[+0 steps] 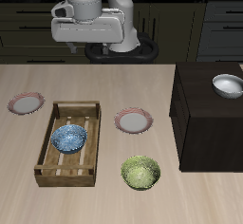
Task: Stack the blue bowl on the green bowl
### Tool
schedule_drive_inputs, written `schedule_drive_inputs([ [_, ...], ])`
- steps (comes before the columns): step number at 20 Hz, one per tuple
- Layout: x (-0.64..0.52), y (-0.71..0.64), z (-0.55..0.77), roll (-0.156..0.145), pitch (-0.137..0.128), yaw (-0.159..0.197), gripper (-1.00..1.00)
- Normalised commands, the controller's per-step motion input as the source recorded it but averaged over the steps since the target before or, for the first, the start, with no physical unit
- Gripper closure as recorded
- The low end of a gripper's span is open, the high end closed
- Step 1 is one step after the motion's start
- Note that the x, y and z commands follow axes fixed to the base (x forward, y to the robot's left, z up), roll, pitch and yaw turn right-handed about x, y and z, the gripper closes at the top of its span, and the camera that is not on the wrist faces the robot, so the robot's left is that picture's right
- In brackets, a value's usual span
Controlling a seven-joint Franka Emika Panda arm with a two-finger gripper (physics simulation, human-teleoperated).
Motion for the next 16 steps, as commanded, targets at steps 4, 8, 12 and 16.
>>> schedule_drive_inputs([
  [4, 0.2, -0.15, 0.03, -0.001, -0.011, 0.008, -1.0],
  [8, 0.14, -0.1, 0.01, 0.005, -0.012, 0.028, -1.0],
  [12, 0.23, -0.23, 0.0, -0.011, -0.009, 0.04, -1.0],
  [16, 0.22, -0.21, -0.02, 0.0, 0.008, 0.033, -1.0],
])
